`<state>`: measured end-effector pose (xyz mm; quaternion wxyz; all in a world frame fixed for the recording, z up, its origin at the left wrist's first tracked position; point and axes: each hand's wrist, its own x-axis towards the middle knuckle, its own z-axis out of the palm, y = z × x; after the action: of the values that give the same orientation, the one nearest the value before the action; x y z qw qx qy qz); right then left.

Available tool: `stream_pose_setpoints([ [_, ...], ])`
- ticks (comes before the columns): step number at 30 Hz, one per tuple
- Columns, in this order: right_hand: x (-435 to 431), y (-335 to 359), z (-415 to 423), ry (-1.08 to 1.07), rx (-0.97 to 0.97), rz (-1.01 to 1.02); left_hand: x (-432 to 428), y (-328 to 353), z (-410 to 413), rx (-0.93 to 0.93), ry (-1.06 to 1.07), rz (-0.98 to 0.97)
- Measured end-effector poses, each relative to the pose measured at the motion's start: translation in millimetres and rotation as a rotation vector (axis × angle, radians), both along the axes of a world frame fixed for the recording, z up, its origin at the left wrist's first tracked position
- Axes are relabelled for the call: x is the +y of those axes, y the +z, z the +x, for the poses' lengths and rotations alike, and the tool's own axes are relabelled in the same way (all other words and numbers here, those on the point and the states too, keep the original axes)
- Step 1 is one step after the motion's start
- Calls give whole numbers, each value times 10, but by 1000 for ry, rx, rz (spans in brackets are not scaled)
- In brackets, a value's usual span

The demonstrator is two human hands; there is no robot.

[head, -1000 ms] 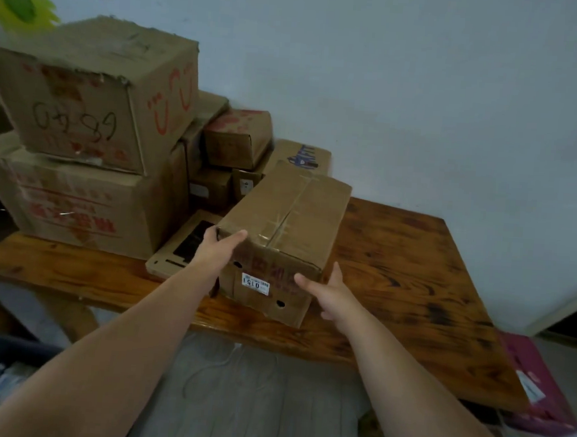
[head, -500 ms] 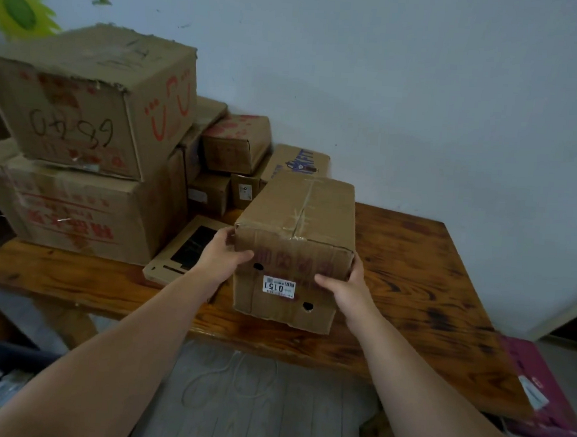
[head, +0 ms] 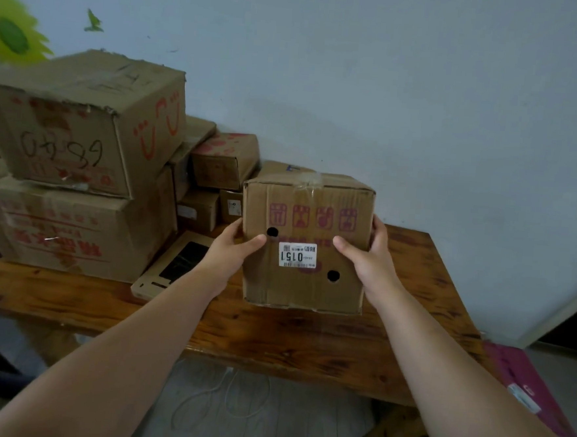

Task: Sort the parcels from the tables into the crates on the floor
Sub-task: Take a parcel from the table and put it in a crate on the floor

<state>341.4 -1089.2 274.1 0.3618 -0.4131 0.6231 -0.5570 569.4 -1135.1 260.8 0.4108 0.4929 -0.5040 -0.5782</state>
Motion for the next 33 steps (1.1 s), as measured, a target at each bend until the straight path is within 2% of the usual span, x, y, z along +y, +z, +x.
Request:
stream_pose_setpoints([
  [8,55,226,-51,2,-140,-31,2,300,-97,116,7,58],
  [13,103,384,-28,119,-110,-36,98,321,-39,149,-7,53],
  [16,90,459,-65,89,-127,-28,63,423,29,147,-23,53],
  [20,51,461,-63,15,-245,66,72,618,57,121,-101,84],
  [23,97,469,-55,37,-377,81,75,736,93,136,-158,132],
  [30,275,618,-49,245,-356,-107,70,699,233,12,-259,-66],
  [33,294,587,-28,270,-269,-118,51,649,221,-50,-203,-148],
])
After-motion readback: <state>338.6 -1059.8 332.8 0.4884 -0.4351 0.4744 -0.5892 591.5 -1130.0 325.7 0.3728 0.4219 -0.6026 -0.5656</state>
